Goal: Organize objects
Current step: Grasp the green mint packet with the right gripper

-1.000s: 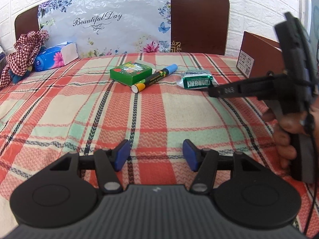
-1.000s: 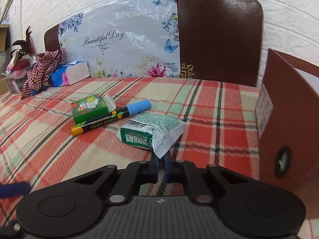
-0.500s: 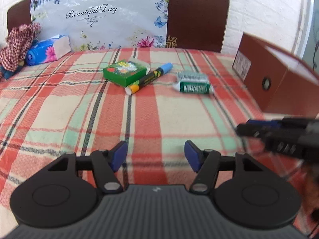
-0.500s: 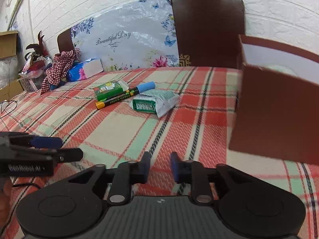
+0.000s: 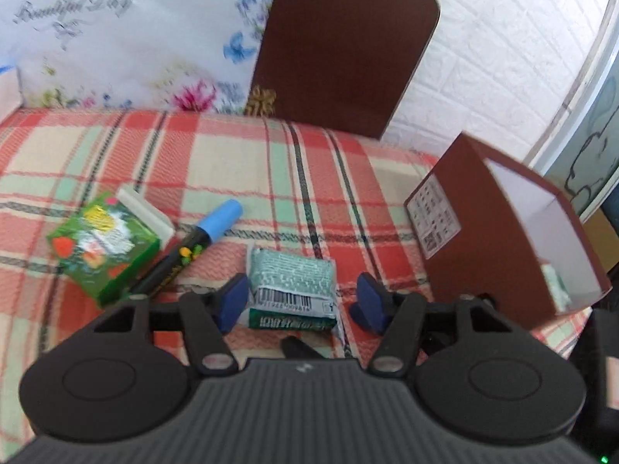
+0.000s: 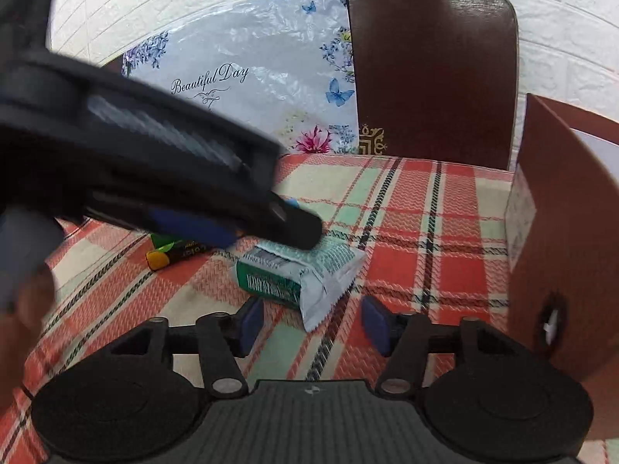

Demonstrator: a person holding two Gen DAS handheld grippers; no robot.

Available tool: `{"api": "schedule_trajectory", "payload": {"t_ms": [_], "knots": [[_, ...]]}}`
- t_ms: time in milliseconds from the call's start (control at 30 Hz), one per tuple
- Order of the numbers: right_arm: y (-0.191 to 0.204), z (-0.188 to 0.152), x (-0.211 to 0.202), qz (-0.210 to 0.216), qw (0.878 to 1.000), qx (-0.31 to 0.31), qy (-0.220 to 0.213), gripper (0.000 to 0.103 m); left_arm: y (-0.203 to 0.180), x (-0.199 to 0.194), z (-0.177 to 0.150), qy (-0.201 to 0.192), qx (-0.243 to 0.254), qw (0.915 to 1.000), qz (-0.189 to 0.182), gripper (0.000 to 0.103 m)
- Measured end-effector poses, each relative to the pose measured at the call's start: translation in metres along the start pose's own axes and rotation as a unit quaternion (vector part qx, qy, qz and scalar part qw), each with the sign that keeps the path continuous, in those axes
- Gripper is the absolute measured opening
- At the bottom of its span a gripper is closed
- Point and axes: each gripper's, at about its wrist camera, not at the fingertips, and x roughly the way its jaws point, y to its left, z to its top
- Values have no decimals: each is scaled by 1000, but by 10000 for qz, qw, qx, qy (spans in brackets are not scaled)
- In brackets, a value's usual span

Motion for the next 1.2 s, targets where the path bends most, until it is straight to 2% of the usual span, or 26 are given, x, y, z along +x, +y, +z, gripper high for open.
{"api": "schedule_trajectory", "payload": {"t_ms": [33, 133, 200, 267, 367, 533, 667, 767, 833, 933, 1000, 1100, 1200], "knots": [[1, 1, 4, 11, 10000, -37, 6, 61, 3, 9, -2, 114, -22, 9999, -19, 26], [0, 1, 8, -91, 9999, -63, -15, 51, 10, 12, -6, 113, -268, 9995, -140, 24], [-5, 0, 7, -23, 10000, 73, -47, 48, 11, 8, -11, 110, -362, 9992, -150, 22], [-3, 0, 5, 27, 10000, 19, -46, 44, 8, 1, -17, 81, -349, 9994, -21, 22], [9, -5, -7, 98, 9997, -238, 47, 43, 1, -14, -30, 123, -307, 9994, 133, 22], [12, -35, -56, 278, 9991, -272, 185, 43, -12, -46, -74, 269, -432, 9986, -174, 22], [7, -60, -106, 218, 9994, -73, 267, 45, -39, -66, -110, 430, -406, 9971, -488, 22], [2, -83, -143, 128, 9995, 99, 278, 51, -61, -77, -133, 593, -185, 9948, -812, 22], [-2, -93, -158, 116, 9995, 161, 244, 52, -71, -83, -142, 624, -80, 9937, -926, 24], [-1, -100, -170, 12, 9998, 2, 219, 53, -73, -91, -141, 543, -103, 9946, -880, 31], [2, -102, -175, -52, 9998, -67, 200, 57, -67, -99, -134, 392, -226, 9962, -740, 45], [0, -100, -176, -179, 9997, -102, 133, 58, -62, -107, -126, 270, -268, 9973, -634, 46], [-4, -95, -168, -265, 9994, -103, 197, 59, -73, -98, -123, 456, -102, 9960, -760, 47]]}}
